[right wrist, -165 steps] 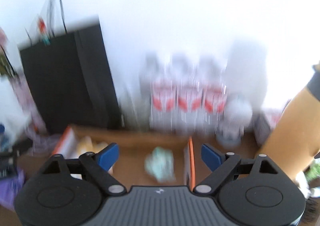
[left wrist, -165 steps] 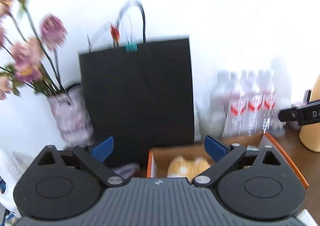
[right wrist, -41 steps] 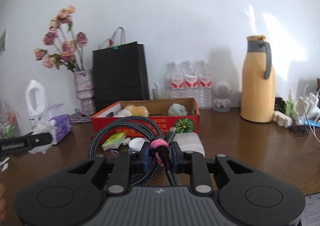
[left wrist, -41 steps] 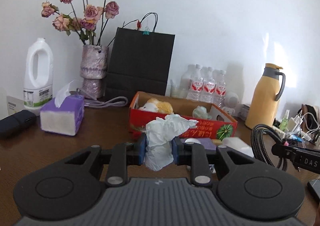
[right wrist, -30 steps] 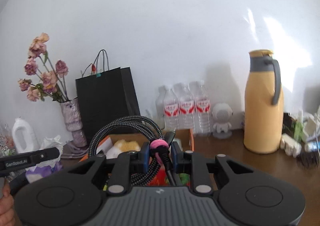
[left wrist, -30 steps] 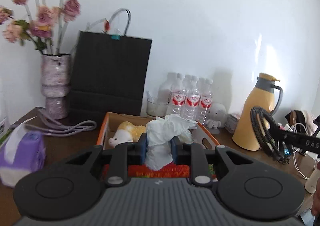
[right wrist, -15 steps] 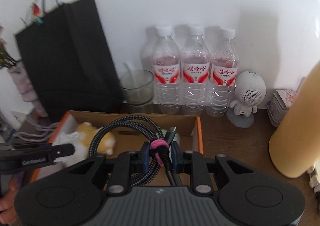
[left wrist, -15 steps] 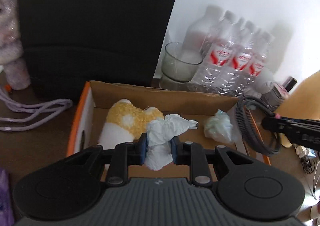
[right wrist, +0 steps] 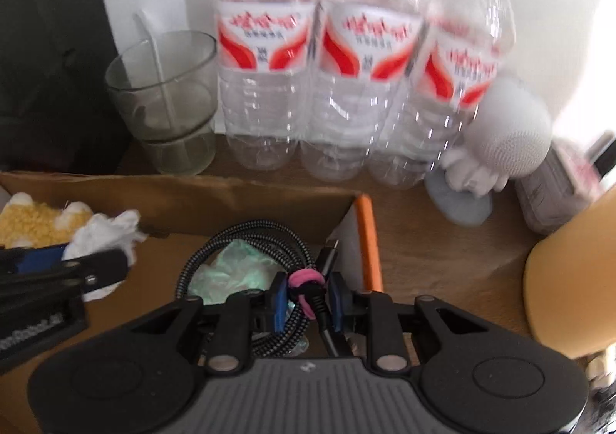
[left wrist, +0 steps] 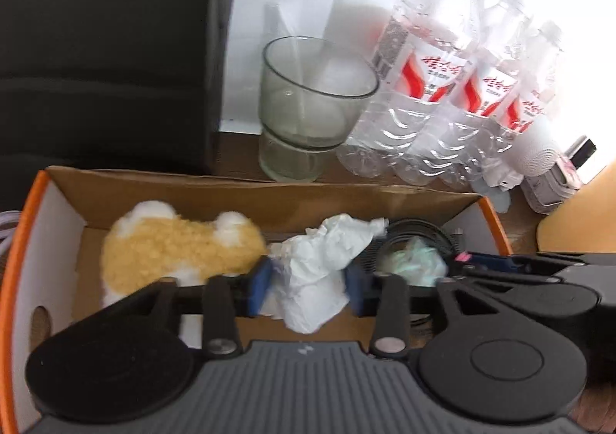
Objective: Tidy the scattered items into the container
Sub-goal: 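Carry tissue and cable into the box and open both tools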
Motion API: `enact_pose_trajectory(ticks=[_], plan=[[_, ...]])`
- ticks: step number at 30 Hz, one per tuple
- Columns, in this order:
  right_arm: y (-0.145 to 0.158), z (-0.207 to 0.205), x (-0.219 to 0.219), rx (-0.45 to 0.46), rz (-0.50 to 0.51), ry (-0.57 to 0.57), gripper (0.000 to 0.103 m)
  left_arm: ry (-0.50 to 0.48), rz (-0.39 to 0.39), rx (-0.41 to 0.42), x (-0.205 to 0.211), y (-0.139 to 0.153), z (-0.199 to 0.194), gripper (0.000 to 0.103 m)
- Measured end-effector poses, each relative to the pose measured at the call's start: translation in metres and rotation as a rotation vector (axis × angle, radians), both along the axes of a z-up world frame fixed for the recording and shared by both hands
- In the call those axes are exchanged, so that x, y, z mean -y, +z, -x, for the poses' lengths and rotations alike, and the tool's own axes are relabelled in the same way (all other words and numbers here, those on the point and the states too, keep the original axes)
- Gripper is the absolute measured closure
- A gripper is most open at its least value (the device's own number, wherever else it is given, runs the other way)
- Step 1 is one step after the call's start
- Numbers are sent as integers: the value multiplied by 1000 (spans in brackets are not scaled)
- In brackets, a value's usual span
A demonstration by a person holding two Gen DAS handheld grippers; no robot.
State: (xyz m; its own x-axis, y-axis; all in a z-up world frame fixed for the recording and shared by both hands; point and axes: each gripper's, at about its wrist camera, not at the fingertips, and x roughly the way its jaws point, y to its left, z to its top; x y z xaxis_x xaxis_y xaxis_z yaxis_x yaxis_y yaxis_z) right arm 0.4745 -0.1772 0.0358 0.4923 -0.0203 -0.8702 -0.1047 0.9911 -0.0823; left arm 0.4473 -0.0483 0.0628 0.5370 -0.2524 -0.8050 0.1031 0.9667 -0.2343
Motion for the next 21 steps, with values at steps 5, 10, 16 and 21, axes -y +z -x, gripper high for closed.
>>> enact_pose_trajectory(ticks=[5,10,16,21], plan=[[11,4,2,10,-23,-4,72,6,-71,42,-8,5,3,37],[33,14,11,60,-136,-24,55,52,-77,57,-27,15,11,30],[46,35,17,110,-197,-20,54,57,-48,86,-43,38,29,25],[52,55,26,103,-240,-32,51,87,-92,91,-48,50,54,22]])
